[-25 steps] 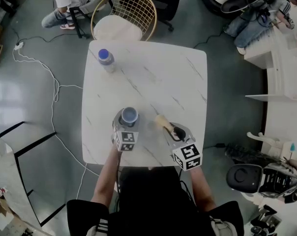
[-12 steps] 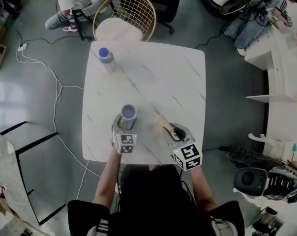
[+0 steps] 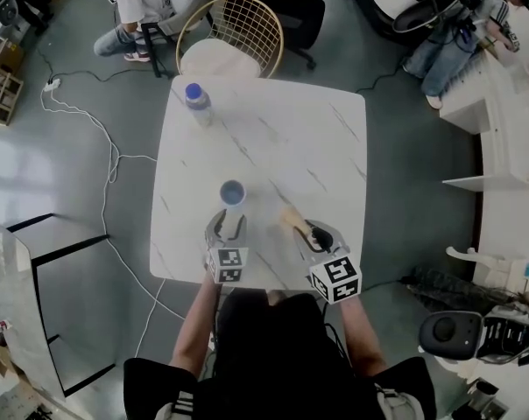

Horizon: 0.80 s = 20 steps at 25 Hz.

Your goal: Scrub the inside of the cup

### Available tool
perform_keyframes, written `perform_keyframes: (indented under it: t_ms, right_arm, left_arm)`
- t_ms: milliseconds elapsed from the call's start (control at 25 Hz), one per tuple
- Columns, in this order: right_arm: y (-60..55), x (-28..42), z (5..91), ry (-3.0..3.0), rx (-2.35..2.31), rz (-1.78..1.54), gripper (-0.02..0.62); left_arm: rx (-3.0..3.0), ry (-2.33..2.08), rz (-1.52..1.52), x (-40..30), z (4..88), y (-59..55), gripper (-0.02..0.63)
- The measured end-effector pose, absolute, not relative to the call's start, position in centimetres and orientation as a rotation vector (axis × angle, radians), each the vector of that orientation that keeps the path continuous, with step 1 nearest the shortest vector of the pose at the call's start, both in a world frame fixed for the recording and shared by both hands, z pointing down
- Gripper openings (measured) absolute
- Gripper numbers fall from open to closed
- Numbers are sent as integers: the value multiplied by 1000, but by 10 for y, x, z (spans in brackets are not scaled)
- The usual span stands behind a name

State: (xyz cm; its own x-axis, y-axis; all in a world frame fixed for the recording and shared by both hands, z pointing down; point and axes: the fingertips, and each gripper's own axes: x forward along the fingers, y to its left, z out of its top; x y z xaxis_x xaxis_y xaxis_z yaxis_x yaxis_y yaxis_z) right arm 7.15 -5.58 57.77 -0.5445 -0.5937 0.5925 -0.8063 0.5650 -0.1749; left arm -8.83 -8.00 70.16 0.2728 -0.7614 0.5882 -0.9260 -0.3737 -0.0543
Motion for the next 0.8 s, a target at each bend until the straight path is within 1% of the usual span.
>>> perform_keyframes:
  t_ms: [240,320,400,800]
  right_arm:
    - [-35,79,553,-2359,1142,559,109]
    - [-30,82,549,-2367,1147,547,107]
    - [-26,84,545,-2378,1152,532,107]
    - [-10,88,517,-2453,1182,451,107]
  left_arm:
    - [2285,-1570,696,-77,660,-58,147]
    - [2304,-1587,670,-74,645,-53,99]
    - [2320,-1611,643,-71,631,-48,38]
    - [2415,-1711,516,-59,560,-28,8]
